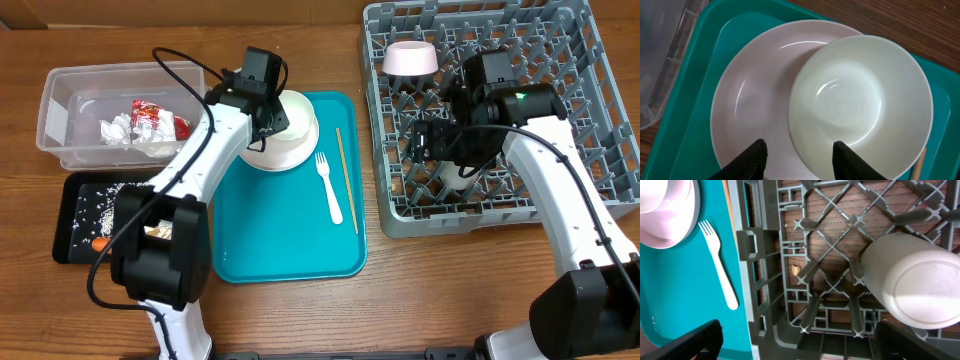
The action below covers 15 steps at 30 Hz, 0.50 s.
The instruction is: Sort waste into correct bins and load items into the dishwasher
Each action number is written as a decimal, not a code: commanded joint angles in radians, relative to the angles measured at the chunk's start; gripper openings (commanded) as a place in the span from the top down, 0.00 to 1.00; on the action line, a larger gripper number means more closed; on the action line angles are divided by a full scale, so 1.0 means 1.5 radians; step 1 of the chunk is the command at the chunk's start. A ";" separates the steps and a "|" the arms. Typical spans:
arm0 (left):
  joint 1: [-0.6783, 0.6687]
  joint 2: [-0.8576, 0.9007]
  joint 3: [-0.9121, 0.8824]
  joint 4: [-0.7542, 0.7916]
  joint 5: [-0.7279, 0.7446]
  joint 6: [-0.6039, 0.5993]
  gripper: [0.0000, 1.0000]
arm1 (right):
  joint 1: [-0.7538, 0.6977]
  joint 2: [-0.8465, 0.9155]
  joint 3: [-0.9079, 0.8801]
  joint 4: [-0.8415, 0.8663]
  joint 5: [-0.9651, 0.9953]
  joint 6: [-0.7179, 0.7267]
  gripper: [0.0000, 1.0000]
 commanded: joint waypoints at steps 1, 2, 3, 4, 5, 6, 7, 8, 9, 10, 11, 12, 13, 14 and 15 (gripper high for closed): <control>0.001 0.017 0.009 0.004 -0.014 0.010 0.55 | 0.004 -0.019 0.001 0.001 -0.002 0.003 0.00; 0.001 0.021 0.009 0.004 -0.014 0.010 0.55 | 0.004 -0.019 0.001 0.001 -0.002 0.003 0.00; 0.001 0.023 0.009 0.004 -0.013 0.010 0.56 | 0.004 -0.019 0.001 0.001 -0.002 0.003 0.00; 0.001 0.028 0.009 0.005 -0.013 0.010 0.56 | 0.004 -0.019 0.001 0.001 -0.002 0.003 0.00; 0.001 0.032 0.009 0.007 -0.013 0.010 0.56 | 0.004 -0.019 0.001 0.001 -0.002 0.003 0.00; 0.001 0.036 0.009 0.010 -0.013 0.010 0.56 | 0.004 -0.019 0.001 0.001 -0.002 0.003 0.00; 0.001 0.040 0.009 0.012 -0.013 0.010 0.57 | 0.004 -0.019 0.001 0.001 -0.002 0.003 0.00; 0.001 0.042 0.009 0.014 -0.013 0.010 0.57 | 0.004 -0.019 0.001 0.001 -0.002 0.003 0.00; 0.001 0.045 0.009 0.014 -0.013 0.010 0.57 | 0.004 -0.019 0.001 0.001 -0.002 0.003 0.00; 0.001 0.047 0.009 0.014 -0.014 0.010 0.57 | 0.004 -0.019 0.001 0.001 -0.002 0.003 0.00; 0.001 0.050 0.009 0.014 -0.014 0.010 0.57 | 0.004 -0.019 0.001 0.001 -0.002 0.003 0.00; 0.001 0.051 0.009 0.015 -0.014 0.010 0.57 | 0.004 -0.019 0.001 0.002 -0.002 0.003 0.00; 0.001 0.054 0.009 0.016 -0.014 0.010 0.57 | 0.004 -0.019 0.001 0.002 -0.002 0.003 0.00; 0.001 0.055 0.009 0.016 -0.014 0.010 0.57 | 0.004 -0.019 0.001 0.002 -0.002 0.003 0.00; 0.001 0.056 0.009 0.016 -0.014 0.010 0.56 | 0.004 -0.019 0.001 0.002 -0.002 0.003 0.00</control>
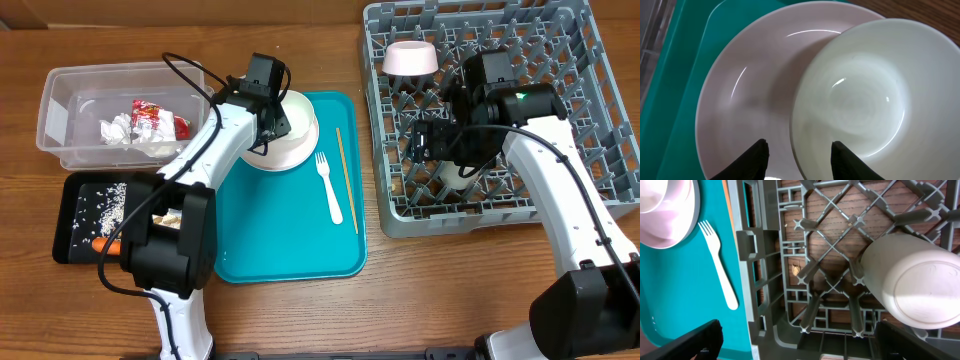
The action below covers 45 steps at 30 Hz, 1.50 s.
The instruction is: Sort waste into correct bins and load items into the dishwasher
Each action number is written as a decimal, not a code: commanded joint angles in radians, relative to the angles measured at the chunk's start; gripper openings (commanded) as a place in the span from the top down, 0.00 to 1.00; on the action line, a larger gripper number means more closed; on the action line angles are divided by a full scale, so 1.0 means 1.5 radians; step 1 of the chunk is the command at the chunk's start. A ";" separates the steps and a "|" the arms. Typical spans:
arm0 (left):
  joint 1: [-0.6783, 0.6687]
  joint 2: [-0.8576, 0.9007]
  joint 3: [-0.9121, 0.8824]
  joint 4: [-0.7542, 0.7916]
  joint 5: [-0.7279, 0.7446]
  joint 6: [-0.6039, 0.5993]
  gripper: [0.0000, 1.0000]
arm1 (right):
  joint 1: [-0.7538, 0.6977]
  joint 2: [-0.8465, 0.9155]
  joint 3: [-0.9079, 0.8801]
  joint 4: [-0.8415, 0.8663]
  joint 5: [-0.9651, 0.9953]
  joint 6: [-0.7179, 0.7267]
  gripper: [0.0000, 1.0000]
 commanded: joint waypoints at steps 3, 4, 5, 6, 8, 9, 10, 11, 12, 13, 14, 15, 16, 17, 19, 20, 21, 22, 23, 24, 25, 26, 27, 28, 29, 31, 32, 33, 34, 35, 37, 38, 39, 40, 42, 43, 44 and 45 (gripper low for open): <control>0.001 0.019 0.009 0.011 -0.013 0.010 0.57 | 0.004 -0.019 0.001 0.004 -0.002 0.003 0.00; 0.001 0.021 0.009 0.013 -0.013 0.010 0.57 | 0.004 -0.019 0.001 0.004 -0.002 0.003 0.00; 0.001 0.025 0.009 0.015 -0.013 0.010 0.57 | 0.004 -0.019 0.001 0.005 -0.002 0.003 0.00; 0.001 0.028 0.009 0.018 -0.013 0.010 0.58 | 0.004 -0.019 0.001 0.004 -0.002 0.003 0.00; 0.001 0.032 0.009 0.019 -0.013 0.010 0.58 | 0.004 -0.019 0.001 0.004 -0.002 0.003 0.00; 0.001 0.032 0.008 0.019 -0.013 0.010 0.59 | 0.004 -0.019 0.001 0.004 -0.002 0.003 0.00; 0.001 0.032 0.008 0.019 -0.013 0.010 0.59 | 0.004 -0.019 0.001 0.004 -0.002 0.003 0.00; 0.001 0.032 0.008 0.019 -0.013 0.010 0.59 | 0.004 -0.019 0.001 0.004 -0.002 0.003 0.00; 0.001 0.032 0.009 0.021 -0.013 0.010 0.59 | 0.004 -0.019 0.001 0.004 -0.002 0.003 0.00; 0.001 0.032 0.008 0.022 -0.013 0.010 0.59 | 0.004 -0.019 0.001 0.004 -0.002 0.003 0.00; 0.001 0.032 0.009 0.022 -0.014 0.010 0.59 | 0.004 -0.019 0.001 0.004 -0.002 0.003 0.00; 0.001 0.032 0.009 0.022 -0.014 0.010 0.60 | 0.004 -0.019 0.001 0.004 -0.002 0.003 0.00; 0.001 0.032 0.009 0.022 -0.013 0.010 0.63 | 0.004 -0.019 0.001 0.004 -0.002 0.003 0.00; 0.001 0.032 0.008 0.022 -0.013 0.010 0.66 | 0.004 -0.019 0.001 0.004 -0.002 0.003 0.00; 0.001 0.032 0.009 0.023 -0.011 0.010 0.76 | 0.004 -0.019 0.001 0.004 -0.002 0.003 0.00; 0.001 0.032 0.009 0.023 -0.010 0.010 0.85 | 0.004 -0.019 0.001 0.004 -0.002 0.003 0.00; 0.001 0.032 0.009 0.023 -0.008 0.010 0.91 | 0.004 -0.019 0.001 0.004 -0.002 0.003 0.00; 0.001 0.032 0.009 0.024 -0.008 0.010 0.96 | 0.004 -0.019 0.001 0.004 -0.002 0.003 0.00; 0.001 0.032 0.009 0.024 -0.008 0.010 0.96 | 0.004 -0.019 0.001 0.004 -0.002 0.003 0.00; 0.001 0.031 0.011 0.023 -0.008 0.011 0.96 | 0.004 -0.019 0.001 0.004 -0.002 0.003 0.00; 0.001 0.030 0.012 0.021 -0.008 0.011 0.96 | 0.004 -0.019 0.001 0.004 -0.002 0.003 0.00; 0.001 0.027 0.014 0.019 -0.008 0.016 0.96 | 0.004 -0.019 0.001 0.004 -0.002 0.003 0.00; 0.001 0.025 0.016 0.018 -0.009 0.025 0.96 | 0.004 -0.019 0.001 0.004 -0.002 0.003 0.00; 0.001 0.022 0.019 0.019 -0.009 0.037 0.96 | 0.004 -0.019 0.001 0.003 -0.002 0.003 0.00; 0.001 0.017 0.024 0.019 -0.009 0.051 0.96 | 0.004 -0.019 0.001 0.002 -0.002 0.003 0.00; 0.001 0.005 0.035 0.016 -0.009 0.079 0.96 | 0.004 -0.019 0.001 0.001 -0.002 0.003 0.00; 0.001 -0.003 0.043 0.009 -0.009 0.091 0.96 | 0.004 -0.019 0.001 -0.001 -0.002 0.003 0.00; 0.001 -0.013 0.053 -0.002 -0.009 0.102 0.96 | 0.004 -0.019 0.001 -0.001 -0.006 0.003 0.00; 0.001 -0.026 0.066 -0.018 -0.009 0.111 0.96 | 0.004 -0.019 0.001 -0.001 -0.016 0.003 0.00; 0.001 -0.037 0.079 -0.035 -0.010 0.117 0.96 | 0.004 -0.019 0.001 -0.001 -0.034 0.003 0.00; 0.001 -0.071 0.110 -0.076 -0.012 0.120 0.96 | 0.004 -0.019 0.001 -0.001 -0.100 0.003 0.00; 0.001 -0.077 0.115 -0.083 -0.011 0.120 0.96 | 0.004 -0.019 0.001 -0.001 -0.117 0.003 0.00; 0.001 -0.090 0.123 -0.093 -0.010 0.120 0.96 | 0.004 -0.019 0.001 0.002 -0.136 0.003 0.00; 0.001 -0.104 0.129 -0.105 -0.003 0.120 0.96 | 0.004 -0.019 0.001 0.004 -0.146 0.003 0.00; 0.001 -0.134 0.132 -0.128 0.025 0.120 0.96 | 0.004 -0.019 0.001 0.008 -0.148 0.003 0.00; 0.000 -0.146 0.132 -0.143 0.041 0.120 0.96 | 0.004 -0.019 0.001 0.010 -0.148 0.003 0.00; -0.001 -0.156 0.132 -0.160 0.058 0.120 0.96 | 0.004 -0.019 0.001 0.010 -0.148 0.003 0.00; -0.002 -0.164 0.132 -0.178 0.077 0.120 0.96 | 0.004 -0.019 0.001 0.010 -0.148 0.003 0.00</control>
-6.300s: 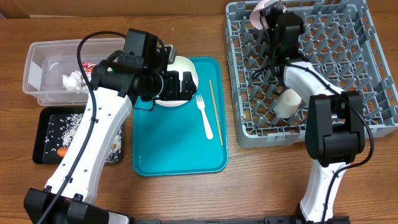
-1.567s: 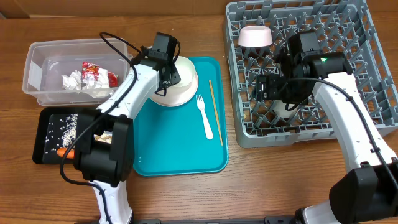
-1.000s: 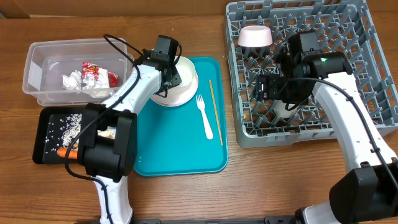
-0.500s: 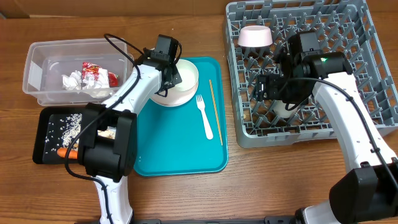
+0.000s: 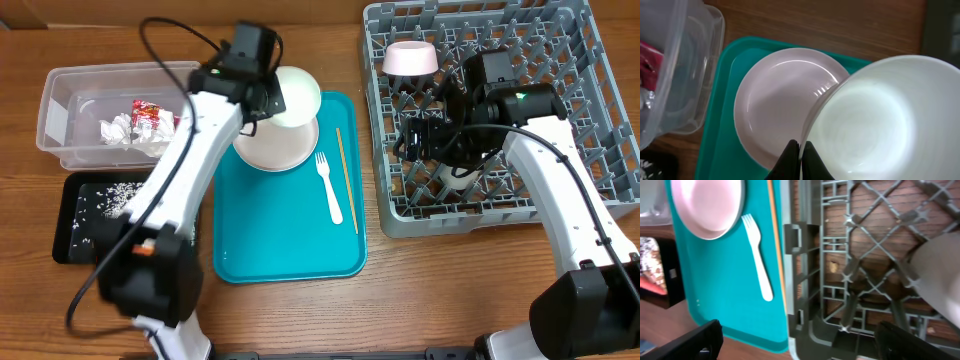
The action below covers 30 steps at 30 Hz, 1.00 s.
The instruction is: Sort waste into correct bins and load items into the dishwasher
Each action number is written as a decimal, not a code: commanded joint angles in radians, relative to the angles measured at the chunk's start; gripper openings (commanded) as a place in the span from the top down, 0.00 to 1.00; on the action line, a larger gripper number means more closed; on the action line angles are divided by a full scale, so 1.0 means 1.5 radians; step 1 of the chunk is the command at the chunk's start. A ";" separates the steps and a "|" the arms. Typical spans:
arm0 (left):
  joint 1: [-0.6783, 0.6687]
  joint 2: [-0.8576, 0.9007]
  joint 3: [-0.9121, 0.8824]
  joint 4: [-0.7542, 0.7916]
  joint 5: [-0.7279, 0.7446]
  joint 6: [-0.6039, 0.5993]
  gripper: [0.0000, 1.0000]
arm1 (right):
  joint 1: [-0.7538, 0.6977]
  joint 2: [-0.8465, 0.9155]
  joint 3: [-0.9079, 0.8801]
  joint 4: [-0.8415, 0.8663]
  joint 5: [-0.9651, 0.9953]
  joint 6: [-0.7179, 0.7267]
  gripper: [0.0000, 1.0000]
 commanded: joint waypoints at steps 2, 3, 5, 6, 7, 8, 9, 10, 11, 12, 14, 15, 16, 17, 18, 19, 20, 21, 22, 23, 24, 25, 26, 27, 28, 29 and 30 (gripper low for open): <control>-0.005 -0.049 0.015 -0.062 0.096 0.015 0.96 | 0.004 -0.019 0.001 0.003 -0.030 0.003 0.01; -0.007 -0.049 0.015 -0.080 0.111 0.015 0.96 | 0.004 -0.019 0.001 0.003 -0.031 0.003 0.01; -0.015 -0.044 0.014 -0.110 0.123 0.015 0.96 | 0.004 -0.019 0.002 0.006 -0.047 0.003 0.00; -0.019 -0.040 0.012 -0.118 0.121 0.015 0.96 | 0.004 -0.019 0.002 0.010 -0.073 0.000 0.00; -0.024 -0.037 0.009 -0.122 0.120 0.015 0.96 | 0.004 -0.019 0.002 0.015 -0.102 -0.007 0.00; -0.028 -0.034 0.006 -0.123 0.119 0.015 0.96 | 0.004 -0.019 0.002 0.020 -0.132 -0.017 0.00; -0.032 -0.030 0.004 -0.124 0.119 0.015 0.96 | 0.004 -0.019 0.002 0.028 -0.161 -0.021 0.00; -0.035 -0.026 0.002 -0.124 0.120 0.015 0.96 | 0.004 -0.019 0.002 0.037 -0.180 -0.020 0.01; -0.038 -0.023 0.001 -0.125 0.121 0.015 0.96 | 0.004 -0.019 0.002 0.049 -0.193 -0.019 0.04; -0.042 -0.021 0.001 -0.127 0.123 0.014 0.96 | 0.004 -0.019 0.002 0.058 -0.197 -0.019 0.07; -0.050 -0.020 0.001 -0.127 0.131 0.014 0.96 | 0.004 -0.019 0.002 0.077 -0.197 -0.017 0.14; -0.055 -0.020 0.001 -0.127 0.139 0.014 0.96 | 0.004 -0.019 0.002 0.086 -0.197 -0.017 0.14; -0.058 -0.020 0.001 -0.127 0.143 0.014 0.96 | 0.004 -0.019 0.002 0.091 -0.197 -0.017 0.15; -0.064 -0.020 0.001 -0.129 0.144 0.014 0.96 | 0.004 -0.019 0.002 0.096 -0.197 -0.017 0.18; -0.070 -0.020 0.001 -0.132 0.140 0.015 0.96 | 0.004 -0.019 0.002 0.100 -0.197 -0.017 0.21; -0.075 -0.020 0.001 -0.135 0.133 0.015 0.96 | 0.004 -0.019 0.002 0.103 -0.196 -0.017 0.26; -0.080 -0.020 0.001 -0.137 0.126 0.014 0.96 | 0.004 -0.019 0.002 0.105 -0.196 -0.017 0.31; -0.085 -0.020 0.001 -0.139 0.123 0.014 0.96 | 0.004 -0.019 0.002 0.107 -0.195 -0.017 0.36; -0.091 -0.020 0.001 -0.139 0.124 0.014 0.96 | 0.004 -0.019 0.002 0.108 -0.191 -0.017 0.40; -0.097 -0.020 0.001 -0.138 0.124 0.012 0.96 | 0.004 -0.019 0.002 0.109 -0.182 -0.015 0.43; -0.101 -0.020 0.001 -0.136 0.124 0.012 0.96 | 0.004 -0.019 0.002 0.110 -0.174 -0.014 0.44; -0.107 -0.020 0.001 -0.132 0.123 0.012 0.96 | 0.005 -0.019 0.002 0.109 -0.163 -0.014 0.45; -0.111 -0.020 0.001 -0.129 0.122 0.012 0.96 | 0.006 -0.019 0.002 0.108 -0.156 -0.014 0.45; -0.114 -0.020 0.001 -0.125 0.121 0.012 0.96 | 0.009 -0.019 0.002 0.107 -0.144 -0.014 0.45; -0.116 -0.020 0.001 -0.122 0.120 0.012 0.96 | 0.013 -0.019 0.002 0.107 -0.135 -0.014 0.45; -0.119 -0.020 0.001 -0.119 0.121 0.012 0.96 | 0.019 -0.019 0.002 0.107 -0.125 -0.014 0.45; -0.119 -0.020 0.001 -0.116 0.121 0.011 0.96 | 0.024 -0.019 0.002 0.107 -0.117 -0.014 0.45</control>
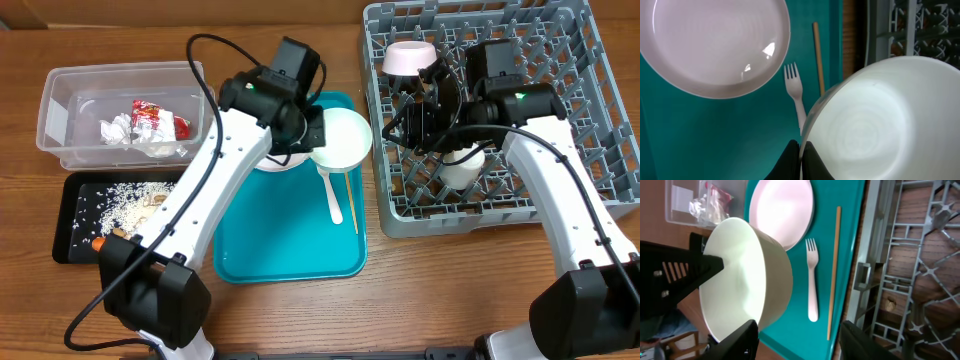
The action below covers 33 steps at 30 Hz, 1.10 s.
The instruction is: Sort waste into correct bins and load items into the dishwasher
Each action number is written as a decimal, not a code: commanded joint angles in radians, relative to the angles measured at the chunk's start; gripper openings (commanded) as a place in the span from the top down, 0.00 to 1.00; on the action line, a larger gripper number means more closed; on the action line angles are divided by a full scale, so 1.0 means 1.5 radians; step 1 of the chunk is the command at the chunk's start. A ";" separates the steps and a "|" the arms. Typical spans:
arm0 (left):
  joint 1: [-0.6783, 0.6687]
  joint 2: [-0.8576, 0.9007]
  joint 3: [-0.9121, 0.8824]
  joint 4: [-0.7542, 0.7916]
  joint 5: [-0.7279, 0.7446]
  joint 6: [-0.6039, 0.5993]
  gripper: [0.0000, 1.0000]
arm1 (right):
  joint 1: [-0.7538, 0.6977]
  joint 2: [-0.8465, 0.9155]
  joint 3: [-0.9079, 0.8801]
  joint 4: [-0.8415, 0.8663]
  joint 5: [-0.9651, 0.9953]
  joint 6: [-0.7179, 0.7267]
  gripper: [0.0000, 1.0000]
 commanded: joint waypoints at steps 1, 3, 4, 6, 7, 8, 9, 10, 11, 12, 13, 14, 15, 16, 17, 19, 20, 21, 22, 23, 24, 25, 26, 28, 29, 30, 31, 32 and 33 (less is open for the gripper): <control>-0.005 0.006 -0.005 0.006 -0.003 0.007 0.96 | 0.022 -0.019 0.002 0.002 0.039 -0.001 0.45; -0.005 0.006 -0.005 0.005 -0.003 0.005 0.96 | 0.032 -0.019 0.002 0.003 0.054 -0.001 0.45; -0.005 0.006 -0.005 0.005 -0.003 0.005 0.96 | 0.039 -0.019 0.002 0.004 0.066 0.002 0.45; -0.005 0.006 -0.005 0.004 -0.003 0.005 0.96 | 0.056 -0.019 0.001 0.009 0.095 0.005 0.45; -0.005 0.006 -0.005 0.002 -0.003 0.005 0.96 | 0.065 -0.019 0.001 0.011 0.110 0.004 0.44; -0.005 0.006 -0.005 0.000 -0.003 0.005 0.96 | 0.074 -0.018 0.001 0.014 0.125 0.005 0.44; -0.005 0.006 -0.005 -0.002 -0.003 0.005 0.96 | 0.083 -0.018 0.001 0.017 0.138 0.005 0.44; -0.005 0.006 -0.005 -0.005 -0.003 0.005 0.96 | 0.091 -0.018 0.001 0.021 0.147 0.005 0.44; -0.005 0.006 -0.005 -0.007 -0.002 0.005 0.96 | 0.098 -0.018 0.001 0.027 0.152 0.005 0.44; -0.005 0.006 -0.006 -0.009 -0.002 0.005 0.96 | 0.104 -0.018 0.001 0.033 0.152 0.006 0.44; -0.005 0.006 -0.007 -0.011 -0.002 0.005 0.96 | 0.109 -0.018 0.001 0.039 0.152 0.007 0.44; -0.005 0.006 -0.009 -0.012 -0.003 0.005 0.96 | 0.112 -0.018 0.001 0.045 0.153 0.011 0.44; -0.005 0.006 -0.013 -0.012 -0.003 0.005 0.96 | 0.116 -0.018 0.001 0.050 0.157 0.014 0.45; -0.005 0.006 -0.016 -0.012 -0.003 0.005 0.96 | 0.118 -0.018 0.001 0.052 0.160 0.014 0.47; -0.005 0.006 -0.019 -0.012 -0.003 0.005 0.96 | 0.121 -0.018 0.001 0.053 0.165 0.014 0.50; -0.005 0.006 -0.026 -0.012 -0.003 0.005 0.96 | 0.125 -0.015 0.001 0.054 0.172 0.014 0.52; -0.005 0.006 -0.028 -0.012 -0.003 0.005 0.96 | 0.126 -0.013 0.001 0.054 0.175 0.014 0.52; -0.005 0.006 -0.031 -0.012 -0.003 0.005 0.96 | 0.127 -0.010 -0.001 0.055 0.174 0.014 0.52; -0.005 0.006 -0.032 -0.012 -0.003 0.005 0.96 | 0.127 -0.007 -0.002 0.055 0.174 0.014 0.52; -0.005 0.006 -0.032 -0.012 -0.003 0.005 0.96 | 0.127 -0.004 -0.003 0.054 0.174 0.015 0.52; -0.005 0.006 -0.032 -0.010 -0.003 0.005 0.96 | 0.127 0.000 -0.004 0.054 0.174 0.016 0.52; -0.005 0.006 -0.032 -0.008 -0.003 0.005 0.96 | 0.127 0.005 -0.005 0.054 0.174 0.016 0.52; -0.005 0.006 -0.032 -0.005 -0.003 0.005 0.96 | 0.127 0.010 -0.005 0.054 0.174 0.017 0.52; -0.005 0.006 -0.032 0.003 -0.002 0.005 0.96 | 0.127 0.019 -0.005 0.055 0.173 0.017 0.52; -0.005 0.006 -0.032 0.006 -0.002 0.005 0.96 | 0.127 0.021 -0.005 0.055 0.174 0.019 0.52; -0.005 0.006 -0.032 0.008 -0.002 0.005 0.96 | 0.127 0.023 -0.005 0.054 0.174 0.022 0.52; -0.005 0.006 -0.032 0.010 -0.002 0.005 0.96 | 0.127 0.023 -0.005 0.055 0.174 0.031 0.52; -0.005 0.006 -0.032 0.011 0.000 0.005 0.96 | 0.127 0.023 -0.005 0.055 0.172 0.031 0.53; -0.005 0.006 -0.032 0.013 0.003 0.005 0.96 | 0.127 0.023 -0.005 0.055 0.171 0.031 0.53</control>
